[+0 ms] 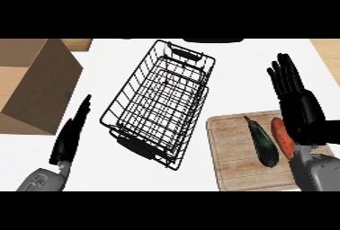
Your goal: Pick the eggplant from the cutting board and place it in the tiered basket
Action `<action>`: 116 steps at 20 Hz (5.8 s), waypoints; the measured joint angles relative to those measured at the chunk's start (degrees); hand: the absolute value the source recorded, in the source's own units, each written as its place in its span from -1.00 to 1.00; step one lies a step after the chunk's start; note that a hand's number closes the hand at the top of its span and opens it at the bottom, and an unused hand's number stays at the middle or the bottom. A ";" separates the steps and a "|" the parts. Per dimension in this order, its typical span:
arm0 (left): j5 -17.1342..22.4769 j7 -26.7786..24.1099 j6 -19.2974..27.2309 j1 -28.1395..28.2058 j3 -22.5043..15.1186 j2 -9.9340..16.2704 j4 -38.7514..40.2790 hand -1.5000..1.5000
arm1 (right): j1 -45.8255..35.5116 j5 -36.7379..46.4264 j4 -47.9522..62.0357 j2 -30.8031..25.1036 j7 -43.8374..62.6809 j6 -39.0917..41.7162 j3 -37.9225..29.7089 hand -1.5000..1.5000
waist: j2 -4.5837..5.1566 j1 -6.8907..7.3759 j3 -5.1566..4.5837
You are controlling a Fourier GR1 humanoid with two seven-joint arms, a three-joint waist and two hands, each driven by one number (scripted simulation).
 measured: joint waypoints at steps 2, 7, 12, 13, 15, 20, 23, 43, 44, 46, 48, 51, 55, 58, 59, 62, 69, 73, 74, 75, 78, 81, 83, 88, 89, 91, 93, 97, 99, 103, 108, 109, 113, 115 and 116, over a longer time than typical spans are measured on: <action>0.62 -0.43 -0.83 0.86 1.42 0.16 -1.75 0.00 | 0.19 -0.94 -1.28 -0.13 0.72 1.76 0.06 1.00 | 0.47 0.05 0.05; 6.57 -0.53 -5.22 0.84 5.60 0.63 -5.47 0.00 | -0.63 0.75 0.16 -2.26 3.58 5.30 3.05 1.00 | 1.10 0.24 -0.33; 11.01 0.86 -7.84 1.90 7.16 0.08 -8.00 0.00 | 4.56 10.17 5.08 -1.33 11.61 -7.83 1.81 -1.00 | 1.20 -0.08 -0.16; 11.63 1.24 -8.35 2.45 7.42 0.12 -8.93 0.00 | 5.34 12.50 4.98 -0.66 12.25 -9.94 2.74 -1.00 | 1.18 -0.01 -0.10; 12.73 2.51 -9.59 1.90 8.53 0.35 -9.65 0.00 | 4.63 15.65 4.52 -1.57 14.44 -11.01 3.26 -1.00 | 1.22 0.00 -0.01; 13.62 2.88 -10.77 2.53 9.57 0.28 -9.90 0.00 | 4.23 23.10 -1.31 -10.31 23.41 -6.74 5.70 -1.00 | 1.05 -0.27 -0.06; 13.53 2.68 -11.16 2.93 9.34 0.10 -10.14 0.00 | 2.29 25.94 -3.13 -17.58 29.43 0.41 7.40 -1.00 | 1.02 -0.10 -0.15; 13.13 4.03 -13.89 3.42 11.92 -0.44 -11.31 0.00 | -12.89 16.92 -2.63 -18.44 58.37 29.11 20.65 -1.00 | 1.29 0.47 0.04; 13.08 3.96 -13.93 3.48 12.01 -0.78 -11.17 0.00 | -12.40 17.97 -1.85 -17.97 58.25 28.93 21.14 -1.00 | 1.29 0.40 0.05; 12.47 3.83 -13.86 3.37 12.18 -1.12 -11.09 0.00 | -11.16 19.52 -0.25 -17.75 57.60 28.92 21.47 -1.00 | 1.30 0.27 0.07; 11.96 3.47 -13.95 3.71 12.20 -1.79 -10.88 0.00 | -10.60 21.36 0.80 -16.53 57.75 28.56 22.10 -1.00 | 1.30 0.22 0.08; 11.38 3.69 -14.10 4.40 12.67 -2.30 -11.48 0.00 | -8.93 25.17 4.12 -15.21 55.85 28.26 22.50 -1.00 | 1.31 0.23 0.10; 10.27 4.83 -14.50 4.17 13.49 -2.90 -12.36 0.00 | -5.95 29.48 4.79 -15.13 53.39 28.08 21.35 -1.00 | 1.29 0.03 0.12; 9.55 5.19 -15.25 3.90 14.24 -3.33 -12.16 0.00 | -6.10 33.71 7.82 -13.45 51.79 27.33 21.01 -1.00 | 1.31 0.11 0.12; 9.41 4.50 -15.82 3.71 14.57 -3.55 -11.11 0.00 | -4.94 34.88 7.90 -14.03 50.44 26.84 20.66 -1.00 | 1.30 0.03 0.11; 8.53 4.85 -16.58 4.25 15.04 -4.55 -11.63 0.00 | -3.91 38.20 8.38 -13.43 49.22 27.03 19.34 -1.00 | 1.29 0.03 0.11; 6.99 5.44 -17.65 5.50 16.53 -6.16 -13.25 0.00 | -2.17 40.04 10.82 -11.38 46.38 31.48 16.55 1.00 | 1.05 0.19 -0.16; 7.13 5.69 -18.88 4.14 18.04 -5.70 -12.05 0.00 | -2.62 41.34 11.07 -10.96 45.70 34.26 17.23 1.00 | 0.83 0.17 -0.47; 6.95 5.85 -18.76 3.94 18.07 -6.03 -12.00 0.00 | -2.56 42.03 10.94 -10.86 45.50 34.79 17.72 1.00 | 0.80 0.16 -0.51; 6.98 6.00 -18.93 4.78 17.97 -6.26 -12.77 0.00 | -2.37 42.30 10.77 -11.32 44.42 35.45 17.78 1.00 | 0.79 0.25 -0.47; 6.44 6.78 -18.96 4.87 18.16 -6.76 -13.51 0.00 | -2.64 45.22 11.98 -10.68 42.24 35.13 18.70 1.00 | 0.71 0.26 -0.59; 5.81 5.13 -20.08 5.37 18.75 -6.82 -12.41 0.00 | -0.74 48.70 10.34 -10.93 40.32 33.43 19.84 1.00 | 0.64 0.16 -0.62; 6.24 6.76 -20.23 5.94 19.22 -6.47 -14.18 0.00 | 2.33 50.33 7.32 -13.31 37.54 30.81 19.35 1.00 | 0.64 0.04 -0.44; 5.74 6.65 -19.31 6.05 19.90 -7.04 -13.46 0.00 | 14.88 56.59 -2.02 -19.89 31.53 18.19 18.36 1.00 | 0.63 -1.82 -0.10; 5.77 6.72 -19.30 6.53 20.07 -6.96 -13.82 0.00 | 17.04 57.68 -3.80 -20.99 30.45 15.38 17.65 1.00 | 0.61 -2.01 -0.04; 5.77 7.20 -19.02 6.27 20.32 -6.97 -14.09 0.00 | 20.00 59.27 -6.68 -22.29 28.37 9.71 15.57 1.00 | 0.63 -2.32 0.04; 5.92 7.06 -19.14 6.75 20.65 -6.89 -14.19 0.00 | 22.24 59.66 -10.91 -22.69 27.06 5.01 13.32 1.00 | 0.58 -2.58 0.08; 6.49 7.22 -19.74 7.46 21.26 -6.44 -14.67 0.00 | 24.83 55.78 -20.25 -20.82 23.72 -2.40 9.19 1.00 | 0.42 -2.91 0.14; 6.23 7.03 -19.72 7.77 20.86 -6.84 -14.78 0.00 | 25.99 54.05 -25.38 -19.53 22.46 -5.18 8.04 1.00 | 0.47 -2.81 0.13; 5.90 6.63 -20.03 7.84 20.67 -7.26 -14.72 0.00 | 30.39 51.36 -36.55 -18.63 21.47 -6.62 6.67 1.00 | 0.72 -2.13 0.10; 5.34 6.32 -20.77 6.87 20.50 -7.55 -14.00 0.00 | 25.76 50.95 -38.70 -17.95 25.93 -2.88 8.43 1.00 | 1.02 -1.01 0.03; 5.35 6.42 -20.82 6.42 20.50 -7.68 -13.98 0.00 | 23.73 50.95 -38.82 -17.67 27.73 -1.57 9.38 1.00 | 1.07 -0.76 0.02; 5.43 7.39 -21.26 4.91 20.40 -7.77 -13.81 0.00 | 14.40 51.01 -39.06 -15.68 35.65 3.33 14.00 1.00 | 1.14 -0.02 -0.05; 5.37 7.77 -21.28 4.34 20.30 -8.00 -13.59 0.00 | 8.30 51.15 -38.86 -13.81 40.45 5.90 16.77 1.00 | 1.17 0.33 -0.08; 5.46 7.69 -21.56 3.99 20.58 -7.89 -13.10 0.00 | 5.08 51.20 -38.69 -12.76 42.85 7.44 17.70 1.00 | 1.19 0.41 -0.08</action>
